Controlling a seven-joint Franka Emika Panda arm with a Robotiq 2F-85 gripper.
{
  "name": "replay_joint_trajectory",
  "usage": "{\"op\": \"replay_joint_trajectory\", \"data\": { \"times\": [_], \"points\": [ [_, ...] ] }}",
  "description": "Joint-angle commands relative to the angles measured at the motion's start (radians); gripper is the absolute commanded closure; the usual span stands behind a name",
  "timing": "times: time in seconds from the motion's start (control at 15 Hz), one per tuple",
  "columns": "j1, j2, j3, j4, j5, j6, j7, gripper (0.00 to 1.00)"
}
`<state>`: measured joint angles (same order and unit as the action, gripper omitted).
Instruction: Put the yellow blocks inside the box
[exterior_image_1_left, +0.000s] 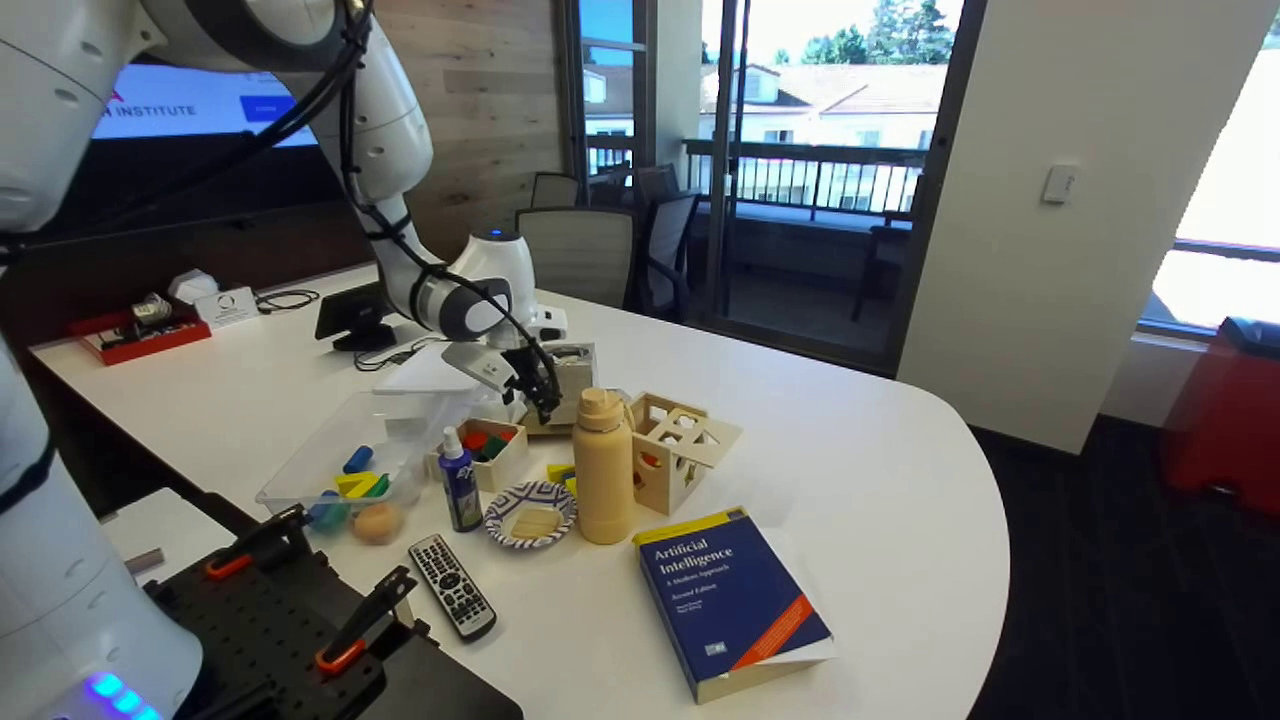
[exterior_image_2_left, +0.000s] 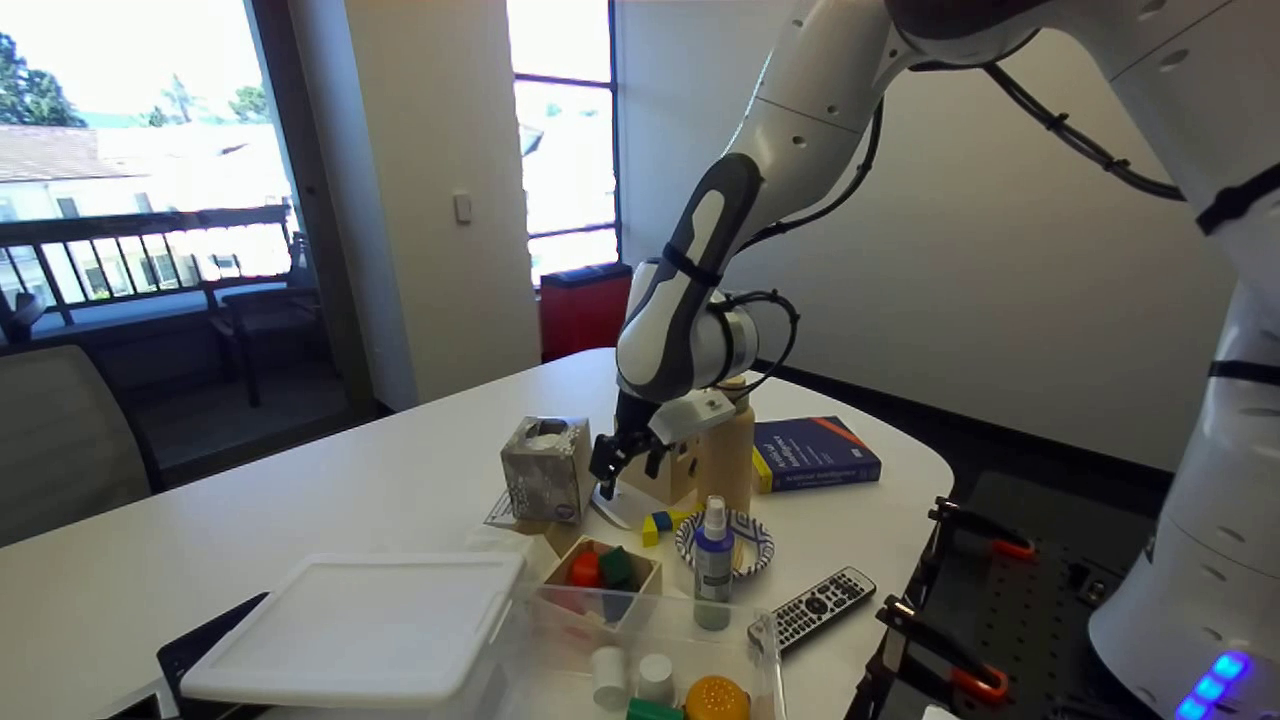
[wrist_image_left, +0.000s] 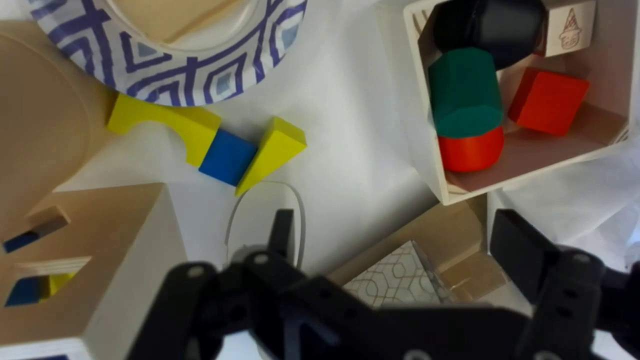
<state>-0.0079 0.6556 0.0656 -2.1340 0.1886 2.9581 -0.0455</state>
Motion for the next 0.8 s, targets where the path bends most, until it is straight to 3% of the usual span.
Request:
{"op": "replay_joint_trajectory", "data": {
  "times": [0.0,0.33,0.73],
  "points": [
    [0.001,0.085,-0.025,0.119,-0.008,-0.013,0.085,0.0],
    [0.057,0.164,-0.109,0.224,-0.007,-0.052,0.22,0.0],
    [0.148,0.225,-0.204,0.268,0.0,-0.11,0.392,0.0]
  ]
}}
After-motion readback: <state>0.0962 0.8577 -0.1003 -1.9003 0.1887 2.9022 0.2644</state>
